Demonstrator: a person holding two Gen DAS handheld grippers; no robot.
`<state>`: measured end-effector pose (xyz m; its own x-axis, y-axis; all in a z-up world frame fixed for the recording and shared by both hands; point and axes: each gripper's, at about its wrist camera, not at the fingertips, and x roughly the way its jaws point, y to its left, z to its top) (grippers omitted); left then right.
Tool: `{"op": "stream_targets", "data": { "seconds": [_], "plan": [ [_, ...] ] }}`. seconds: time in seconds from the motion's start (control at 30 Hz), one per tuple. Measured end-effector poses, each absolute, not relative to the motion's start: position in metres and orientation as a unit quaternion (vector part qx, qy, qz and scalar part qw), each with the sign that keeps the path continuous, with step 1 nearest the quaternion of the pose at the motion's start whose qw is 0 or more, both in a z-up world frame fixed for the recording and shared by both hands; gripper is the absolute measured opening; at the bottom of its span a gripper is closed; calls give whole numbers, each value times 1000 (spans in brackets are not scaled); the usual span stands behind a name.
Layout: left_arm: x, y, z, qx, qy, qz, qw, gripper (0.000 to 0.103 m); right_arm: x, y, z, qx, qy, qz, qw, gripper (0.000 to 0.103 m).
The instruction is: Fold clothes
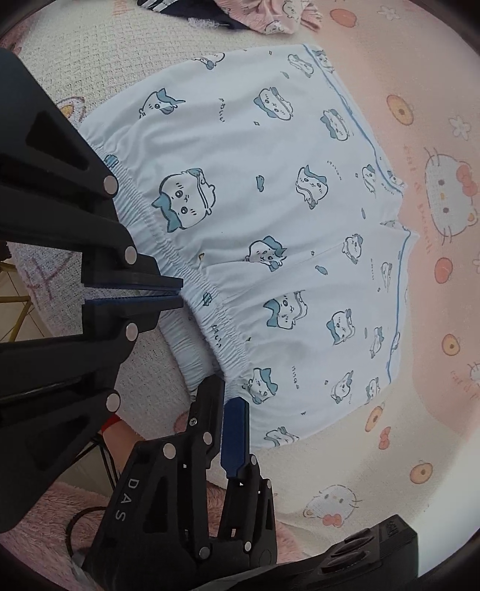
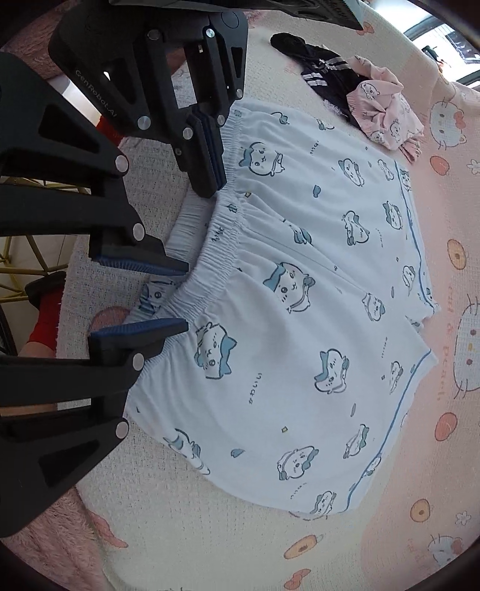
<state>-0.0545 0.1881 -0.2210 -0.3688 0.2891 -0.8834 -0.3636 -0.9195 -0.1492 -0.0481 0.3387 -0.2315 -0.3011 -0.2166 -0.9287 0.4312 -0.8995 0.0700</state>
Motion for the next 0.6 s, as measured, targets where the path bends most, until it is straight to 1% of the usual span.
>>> {"op": "stream_targets", "data": {
  "seconds": [0.03, 0.07, 0.1, 0.17, 0.23, 0.3, 0.33, 0.37, 0.4, 0.43, 0.5, 0.6],
  "plan": [
    [-55, 188, -220, -526, 32, 826, 199, 11, -48, 341, -230, 552, 95, -804, 200, 23],
    [-55, 188, -220, -526, 29, 826, 201, 19, -48, 341, -230, 550, 93, -805, 203, 21],
    [-56, 188, -219, -526, 26, 826, 204, 22, -49, 340, -230, 550, 92, -804, 206, 12],
    [-56, 188, -218, -524, 23, 826, 205, 34, -49, 339, -231, 551, 92, -801, 214, 9],
    [-57, 190, -215, -515, 34, 834, 197, 40, -48, 337, -231, 548, 94, -802, 218, 5],
    [-60, 195, -217, -511, 60, 835, 195, 40, -48, 338, -228, 543, 91, -805, 220, 4],
    [-64, 197, -221, -519, 73, 829, 197, 38, -49, 339, -227, 542, 85, -806, 221, 4],
    [-68, 198, -223, -523, 82, 826, 194, 23, -51, 340, -226, 541, 80, -807, 222, 4],
    [-71, 196, -222, -522, 82, 827, 191, 17, -52, 341, -226, 542, 75, -807, 222, 4],
    [-73, 193, -218, -519, 72, 830, 192, 6, -53, 343, -226, 543, 69, -807, 222, 4],
    [-73, 186, -207, -506, 52, 838, 198, 5, -54, 345, -225, 544, 59, -806, 226, 3],
    [-67, 180, -196, -499, 53, 840, 204, 5, -50, 349, -219, 540, 51, -807, 235, 3]
  ]
}}
